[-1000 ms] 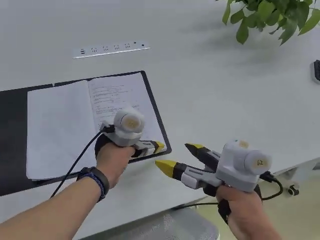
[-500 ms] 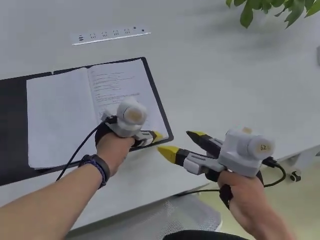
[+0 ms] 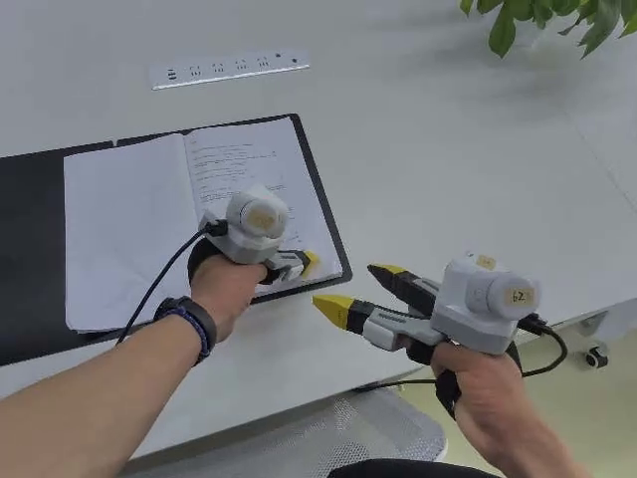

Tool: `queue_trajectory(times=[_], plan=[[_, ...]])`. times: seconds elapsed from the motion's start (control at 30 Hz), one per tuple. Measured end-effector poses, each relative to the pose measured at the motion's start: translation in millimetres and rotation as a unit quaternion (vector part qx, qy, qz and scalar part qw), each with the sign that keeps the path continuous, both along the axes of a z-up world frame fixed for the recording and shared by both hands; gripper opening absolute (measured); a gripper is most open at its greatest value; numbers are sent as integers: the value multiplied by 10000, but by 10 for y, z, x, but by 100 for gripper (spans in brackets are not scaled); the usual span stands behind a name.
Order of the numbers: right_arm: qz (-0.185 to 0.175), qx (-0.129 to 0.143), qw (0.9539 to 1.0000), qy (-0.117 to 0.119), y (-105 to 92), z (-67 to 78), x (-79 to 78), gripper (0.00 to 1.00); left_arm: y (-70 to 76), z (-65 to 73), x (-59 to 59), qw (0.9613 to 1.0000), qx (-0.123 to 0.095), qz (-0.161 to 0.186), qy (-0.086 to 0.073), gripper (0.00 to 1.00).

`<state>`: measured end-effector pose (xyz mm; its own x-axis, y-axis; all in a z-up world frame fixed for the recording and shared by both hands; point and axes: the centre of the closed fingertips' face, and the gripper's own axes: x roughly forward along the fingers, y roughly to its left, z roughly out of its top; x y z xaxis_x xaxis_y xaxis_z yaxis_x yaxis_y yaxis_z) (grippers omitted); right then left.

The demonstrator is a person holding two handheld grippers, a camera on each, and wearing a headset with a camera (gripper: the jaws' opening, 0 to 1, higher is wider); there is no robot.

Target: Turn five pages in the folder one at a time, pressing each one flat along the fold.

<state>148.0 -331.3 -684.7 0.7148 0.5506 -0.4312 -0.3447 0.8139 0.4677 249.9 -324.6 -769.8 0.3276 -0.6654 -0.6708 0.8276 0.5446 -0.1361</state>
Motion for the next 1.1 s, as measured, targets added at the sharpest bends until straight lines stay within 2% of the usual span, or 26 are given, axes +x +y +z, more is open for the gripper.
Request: queue_trajectory(times=[0.13, 0.2, 0.27, 0.33, 0.4, 0.47, 0.57, 0.83, 1.0, 1.1], plan=[[17, 8, 10000, 23, 16, -7, 0, 65, -89, -27, -97, 9998, 127, -18, -122, 74], [16, -5, 10000, 27, 5, -4, -5, 65, -133, -51, -70, 9998, 92, 51, -140, 79], [-11, -11, 10000, 37, -28, 3, -16, 65, -110, -88, -40, 9992, 266, 71, -296, 79], [-27, -24, 10000, 40, -53, 5, -23, 65, -115, -101, -50, 9990, 308, 61, -316, 79], [-45, -44, 10000, 53, -79, -2, -27, 65, -100, -128, -51, 9982, 421, -23, -415, 78], [-70, -35, 9999, 66, -94, -6, -25, 64, -88, -109, -38, 9989, 314, 14, -341, 78], [-79, -27, 9999, 72, -86, -12, -24, 64, -67, -126, -30, 9988, 349, -90, -338, 76], [44, -6, 10000, 66, 23, -12, -21, 64, -42, -134, -32, 9991, 270, -218, -259, 75], [43, 3, 10000, 65, 20, -8, -22, 64, -52, -112, -28, 9998, 85, -127, -127, 76], [1, 6, 10000, 77, -14, -16, -24, 64, -41, -124, -25, 9996, 144, -146, -187, 74]])
